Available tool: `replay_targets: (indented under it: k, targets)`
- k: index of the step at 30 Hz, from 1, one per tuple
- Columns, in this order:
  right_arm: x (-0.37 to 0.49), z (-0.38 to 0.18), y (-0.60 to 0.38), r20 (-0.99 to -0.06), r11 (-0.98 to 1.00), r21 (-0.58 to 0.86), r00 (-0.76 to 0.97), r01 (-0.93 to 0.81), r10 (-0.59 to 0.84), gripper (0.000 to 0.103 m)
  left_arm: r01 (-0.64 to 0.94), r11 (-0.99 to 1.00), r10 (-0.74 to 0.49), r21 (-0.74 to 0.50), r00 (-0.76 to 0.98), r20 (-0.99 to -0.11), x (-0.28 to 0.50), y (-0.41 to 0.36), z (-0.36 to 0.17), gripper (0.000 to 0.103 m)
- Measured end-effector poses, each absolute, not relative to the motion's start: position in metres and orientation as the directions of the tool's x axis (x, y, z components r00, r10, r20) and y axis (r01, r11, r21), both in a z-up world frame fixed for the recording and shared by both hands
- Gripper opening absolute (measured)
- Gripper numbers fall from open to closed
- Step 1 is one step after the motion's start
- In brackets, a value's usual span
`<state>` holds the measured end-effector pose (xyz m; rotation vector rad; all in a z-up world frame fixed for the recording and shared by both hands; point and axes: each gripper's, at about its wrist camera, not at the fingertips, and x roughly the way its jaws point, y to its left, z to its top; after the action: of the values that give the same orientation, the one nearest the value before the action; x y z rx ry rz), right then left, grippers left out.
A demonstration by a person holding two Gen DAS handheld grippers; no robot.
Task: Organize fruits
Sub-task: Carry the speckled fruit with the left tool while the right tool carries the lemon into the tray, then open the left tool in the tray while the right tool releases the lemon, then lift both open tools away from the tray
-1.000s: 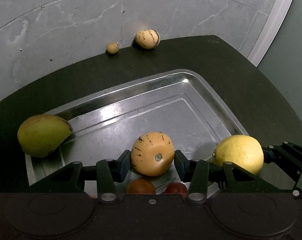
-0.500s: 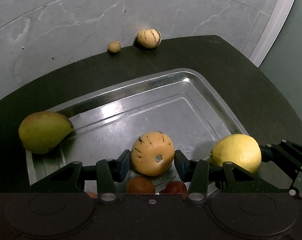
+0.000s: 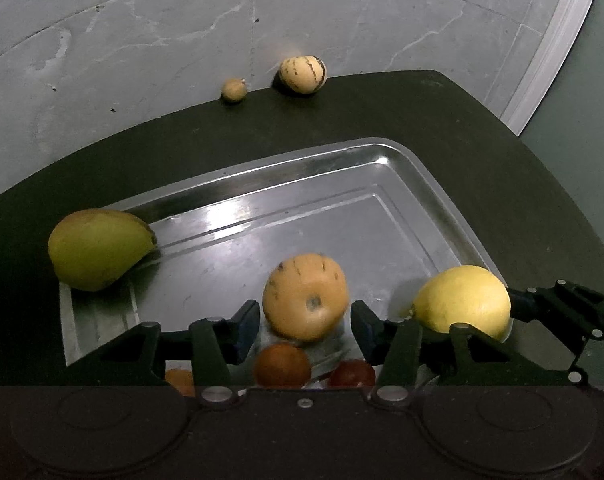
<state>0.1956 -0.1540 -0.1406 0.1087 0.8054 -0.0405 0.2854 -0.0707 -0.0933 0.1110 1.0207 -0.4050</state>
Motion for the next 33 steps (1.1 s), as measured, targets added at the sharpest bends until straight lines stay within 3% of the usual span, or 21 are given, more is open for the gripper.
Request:
replay_targets:
  k: [5,18,23,33]
  targets:
    - [0.189,-0.134,-0.153,-0.707,0.992,0.075,0.707,0.098,-0.016,0.073,0.375,0.922,-0.279,-0.095,0.475,-0.834,0.28,-0.071,-0.085,0.062]
    - [0.141,-0.097,-0.155,-0.655,0.99,0.057,0.753,0.133,-0.063,0.101,0.254,0.96,-0.257,-0.118,0.631,-0.732,0.234,-0.036,-0.046,0.101]
    - [0.126,-0.084,-0.169,-0.637,0.997,0.048,0.771,0.063,-0.018,0.103,0.116,0.985,-0.175,-0.131,0.693,-0.699,0.205,-0.021,-0.037,0.102]
    - [0.074,-0.085,-0.203,-0.657,0.988,0.062,0.739,-0.143,0.148,0.103,-0.15,0.987,0.068,-0.047,0.677,-0.733,0.123,-0.038,-0.034,0.102]
